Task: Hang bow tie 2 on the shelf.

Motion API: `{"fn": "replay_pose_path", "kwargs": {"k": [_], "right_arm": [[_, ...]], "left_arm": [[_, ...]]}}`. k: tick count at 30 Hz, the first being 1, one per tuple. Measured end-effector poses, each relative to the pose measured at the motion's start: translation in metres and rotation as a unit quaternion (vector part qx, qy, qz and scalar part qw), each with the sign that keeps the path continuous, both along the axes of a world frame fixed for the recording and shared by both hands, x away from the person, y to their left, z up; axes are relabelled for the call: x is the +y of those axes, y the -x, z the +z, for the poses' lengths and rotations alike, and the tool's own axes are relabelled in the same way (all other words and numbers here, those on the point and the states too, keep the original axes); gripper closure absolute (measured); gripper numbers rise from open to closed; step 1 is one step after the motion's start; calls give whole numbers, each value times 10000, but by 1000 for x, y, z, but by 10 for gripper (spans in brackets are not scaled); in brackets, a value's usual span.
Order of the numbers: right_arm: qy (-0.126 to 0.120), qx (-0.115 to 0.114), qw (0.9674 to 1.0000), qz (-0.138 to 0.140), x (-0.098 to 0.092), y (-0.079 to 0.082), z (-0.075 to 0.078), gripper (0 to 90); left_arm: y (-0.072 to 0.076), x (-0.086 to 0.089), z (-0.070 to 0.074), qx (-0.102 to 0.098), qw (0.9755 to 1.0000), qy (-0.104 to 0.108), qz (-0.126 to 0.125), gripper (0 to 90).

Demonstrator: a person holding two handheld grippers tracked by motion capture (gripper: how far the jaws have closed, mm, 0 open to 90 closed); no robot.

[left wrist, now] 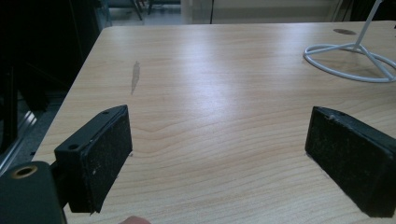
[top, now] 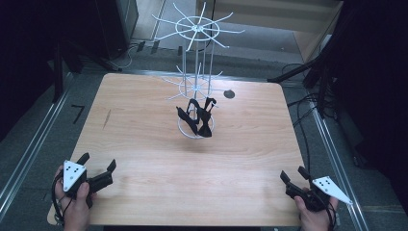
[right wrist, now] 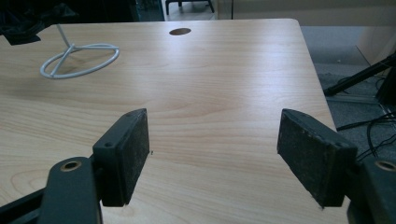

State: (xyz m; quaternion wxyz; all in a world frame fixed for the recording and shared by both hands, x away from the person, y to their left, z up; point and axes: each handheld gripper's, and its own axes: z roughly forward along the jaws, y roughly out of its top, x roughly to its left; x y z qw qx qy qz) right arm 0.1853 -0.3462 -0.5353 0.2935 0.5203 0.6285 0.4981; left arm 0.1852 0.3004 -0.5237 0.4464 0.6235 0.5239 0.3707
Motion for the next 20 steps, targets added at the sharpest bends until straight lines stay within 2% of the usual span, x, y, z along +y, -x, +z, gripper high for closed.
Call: {"fn": "replay_pose_path", "kwargs": {"k": [12,20], "right_arm": [[-95,-31,9996,-255,-24,15,-5,265],[-109,2,9996,-250,-22,14,-6,265]], "left_arm": [[0,0,0,-10,10000,6,11,81],[0,0,0,-5,10000,4,4,81]]}}
